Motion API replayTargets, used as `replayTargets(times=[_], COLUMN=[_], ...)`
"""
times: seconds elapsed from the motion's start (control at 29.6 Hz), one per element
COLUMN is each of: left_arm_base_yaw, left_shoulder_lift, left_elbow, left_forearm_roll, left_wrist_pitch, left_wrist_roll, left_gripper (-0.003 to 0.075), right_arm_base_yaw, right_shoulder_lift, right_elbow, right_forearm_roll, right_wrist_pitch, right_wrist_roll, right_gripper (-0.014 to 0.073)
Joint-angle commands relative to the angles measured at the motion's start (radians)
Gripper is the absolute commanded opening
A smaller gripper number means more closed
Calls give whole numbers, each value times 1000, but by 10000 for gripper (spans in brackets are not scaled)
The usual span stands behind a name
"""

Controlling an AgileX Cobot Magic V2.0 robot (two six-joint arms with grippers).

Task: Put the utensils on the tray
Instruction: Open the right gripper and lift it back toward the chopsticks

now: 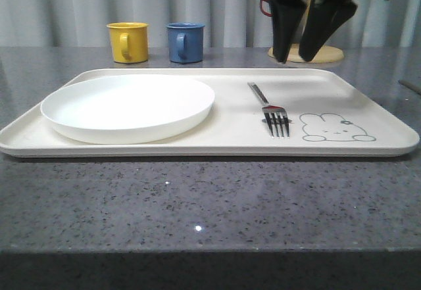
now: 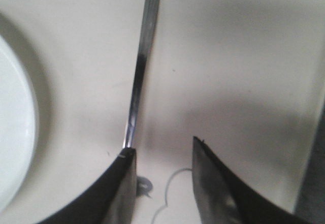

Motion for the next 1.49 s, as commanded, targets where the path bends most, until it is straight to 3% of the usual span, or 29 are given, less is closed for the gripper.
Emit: replayTargets(times=[0.0, 0.41, 0.88, 1.45], left_arm_base_yaw=[-8, -8, -8, -8], left_shoulder_lift=[-4, -4, -4, -4], left_elbow=[-25, -25, -25, -25], left_forearm_roll=[7, 7, 7, 7], left_wrist_pitch=[-57, -57, -59, -59], left_wrist_roll=[-12, -12, -12, -12], left_gripper=[335, 335, 335, 335], right_arm_base_yaw=[-6, -190, -468, -483], right_shoulder_lift=[-107, -276, -223, -83], right_elbow=[2, 222, 254, 254], right_forearm_roll=[-32, -35, 17, 18], right_wrist_pitch=[22, -69, -12, -42], right_wrist_roll=[-89, -164, -307, -332], right_gripper=[307, 307, 307, 307])
